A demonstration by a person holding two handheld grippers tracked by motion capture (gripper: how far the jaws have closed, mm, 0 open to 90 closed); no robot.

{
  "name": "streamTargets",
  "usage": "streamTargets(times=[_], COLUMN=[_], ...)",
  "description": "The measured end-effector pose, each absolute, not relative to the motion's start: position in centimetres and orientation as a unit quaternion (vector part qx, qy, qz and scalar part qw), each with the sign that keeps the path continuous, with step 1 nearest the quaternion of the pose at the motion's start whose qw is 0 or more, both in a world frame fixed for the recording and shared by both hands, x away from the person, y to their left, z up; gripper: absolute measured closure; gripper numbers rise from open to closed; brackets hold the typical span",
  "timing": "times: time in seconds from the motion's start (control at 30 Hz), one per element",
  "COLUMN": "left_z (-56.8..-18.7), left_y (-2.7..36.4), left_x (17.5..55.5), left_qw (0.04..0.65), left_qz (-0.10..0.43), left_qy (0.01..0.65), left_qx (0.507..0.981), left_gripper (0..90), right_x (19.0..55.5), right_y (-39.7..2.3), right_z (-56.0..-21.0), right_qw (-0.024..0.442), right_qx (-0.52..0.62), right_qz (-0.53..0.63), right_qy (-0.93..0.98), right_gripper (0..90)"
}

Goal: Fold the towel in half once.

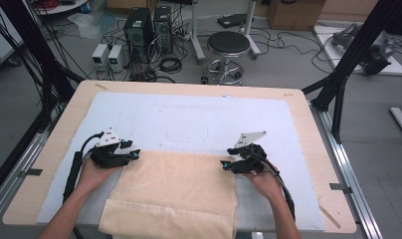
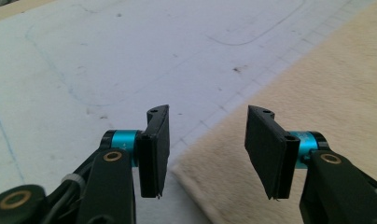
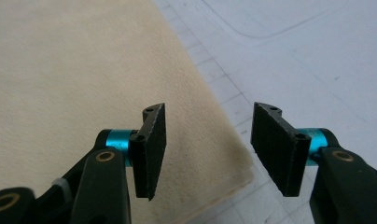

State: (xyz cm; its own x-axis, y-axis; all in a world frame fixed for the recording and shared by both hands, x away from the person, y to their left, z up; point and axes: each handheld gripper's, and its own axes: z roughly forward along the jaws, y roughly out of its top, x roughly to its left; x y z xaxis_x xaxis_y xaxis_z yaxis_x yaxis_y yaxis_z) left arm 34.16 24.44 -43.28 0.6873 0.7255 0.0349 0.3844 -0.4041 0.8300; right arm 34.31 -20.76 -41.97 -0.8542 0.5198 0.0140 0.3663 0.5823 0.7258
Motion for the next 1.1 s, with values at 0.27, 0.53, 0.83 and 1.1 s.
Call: streamTargets(times=[0.27,0.53,0.83,1.1], left_z=[-44.4,-43.8,-40.5,-37.0], left_y=[24.7,24.2,24.3,22.6], left_x=[35.0,34.3,35.7,41.3], left_qw=[0.416,0.406,0.46,0.454], left_qz=[0.147,0.167,0.224,0.279], left_qy=[0.357,0.328,0.334,0.357], left_qx=[0.824,0.836,0.792,0.768], left_gripper=[55.8,84.4,85.3,85.3], right_x=[35.2,34.8,35.8,41.3], right_y=[-21.0,-21.0,-21.6,-21.7], right_z=[-43.6,-43.3,-40.4,-36.6], right_qw=[0.066,0.064,0.11,0.172], right_qx=[0.261,0.248,0.26,0.293], right_qz=[0.372,0.382,0.413,0.406], right_qy=[0.888,0.888,0.866,0.848], right_gripper=[55.8,83.0,84.7,84.9])
